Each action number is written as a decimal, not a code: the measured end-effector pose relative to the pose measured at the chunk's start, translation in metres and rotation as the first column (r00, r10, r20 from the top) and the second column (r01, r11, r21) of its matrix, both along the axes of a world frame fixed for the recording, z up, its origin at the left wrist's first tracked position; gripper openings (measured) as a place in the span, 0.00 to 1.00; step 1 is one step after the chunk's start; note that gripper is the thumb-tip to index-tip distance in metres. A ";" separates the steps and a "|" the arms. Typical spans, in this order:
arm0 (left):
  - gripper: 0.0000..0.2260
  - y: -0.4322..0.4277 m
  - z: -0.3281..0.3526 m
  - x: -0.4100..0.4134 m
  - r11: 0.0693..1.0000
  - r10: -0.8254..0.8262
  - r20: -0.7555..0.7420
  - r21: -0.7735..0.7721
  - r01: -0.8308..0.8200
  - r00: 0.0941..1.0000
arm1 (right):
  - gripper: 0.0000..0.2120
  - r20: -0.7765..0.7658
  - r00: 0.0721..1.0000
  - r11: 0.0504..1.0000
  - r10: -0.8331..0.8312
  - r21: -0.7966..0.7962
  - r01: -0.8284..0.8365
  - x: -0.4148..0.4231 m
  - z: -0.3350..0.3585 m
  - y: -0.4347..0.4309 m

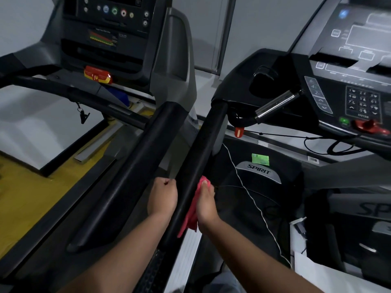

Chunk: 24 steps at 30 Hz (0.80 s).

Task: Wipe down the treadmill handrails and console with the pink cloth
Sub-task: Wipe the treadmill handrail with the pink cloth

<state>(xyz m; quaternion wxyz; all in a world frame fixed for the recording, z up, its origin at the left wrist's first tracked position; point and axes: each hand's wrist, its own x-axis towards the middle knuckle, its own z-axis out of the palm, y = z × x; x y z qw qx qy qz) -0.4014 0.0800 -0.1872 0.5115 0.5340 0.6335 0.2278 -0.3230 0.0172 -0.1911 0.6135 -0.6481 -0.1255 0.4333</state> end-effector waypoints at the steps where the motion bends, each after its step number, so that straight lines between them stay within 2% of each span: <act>1: 0.06 -0.001 0.000 0.000 1.000 -0.014 -0.020 0.021 0.014 1.000 | 0.12 0.027 0.999 1.000 -0.023 -0.010 0.024 -0.001 0.002 0.001; 3: 0.06 -0.003 0.002 0.000 0.998 -0.025 -0.044 0.055 0.027 0.999 | 0.12 0.159 0.984 0.997 -0.079 -0.009 0.082 -0.004 0.005 0.005; 5: 0.06 -0.005 0.007 0.002 0.995 -0.038 -0.098 0.086 0.047 0.994 | 0.11 0.371 0.926 0.996 -0.064 -0.037 0.084 -0.005 0.007 0.010; 7: 0.06 -0.007 0.010 0.002 0.993 -0.046 -0.143 0.100 0.061 0.989 | 0.10 0.447 0.894 0.995 -0.043 -0.058 0.076 -0.005 0.009 0.014; 8: 0.06 -0.008 0.011 0.002 0.992 -0.048 -0.149 0.104 0.064 0.988 | 0.08 0.435 0.898 0.995 -0.061 -0.045 0.090 -0.004 0.008 0.016; 9: 0.06 -0.010 0.011 0.002 0.992 -0.051 -0.151 0.109 0.068 0.987 | 0.07 0.358 0.928 0.992 -0.106 -0.023 0.122 -0.002 0.007 0.018; 12: 0.06 -0.013 0.012 0.002 0.982 -0.073 -0.175 0.157 0.101 0.982 | 0.07 -0.037 0.970 0.967 -0.241 0.078 0.243 0.009 -0.007 0.030; 14: 0.07 -0.013 0.014 0.007 0.964 -0.098 -0.226 0.220 0.149 0.969 | 0.08 -0.251 0.949 0.970 -0.190 0.101 0.221 0.016 -0.018 0.037; 16: 0.10 -0.011 0.015 0.011 0.940 -0.130 -0.290 0.267 0.211 0.948 | 0.12 -0.461 0.880 0.984 -0.113 0.074 0.165 0.020 -0.026 0.038; 19: 0.11 -0.008 0.014 0.013 0.936 -0.154 -0.329 0.253 0.244 0.932 | 0.16 -0.605 0.795 0.999 -0.036 0.000 0.046 0.022 -0.037 0.034; 21: 0.12 -0.008 0.012 0.013 0.937 -0.168 -0.321 0.241 0.252 0.932 | 0.16 -0.641 0.767 0.998 0.039 -0.015 -0.063 0.021 -0.042 0.031; 24: 0.18 -0.011 0.013 0.015 0.923 -0.186 -0.360 0.253 0.288 0.914 | 0.18 -0.633 0.765 0.986 0.120 -0.017 -0.169 0.020 -0.036 0.029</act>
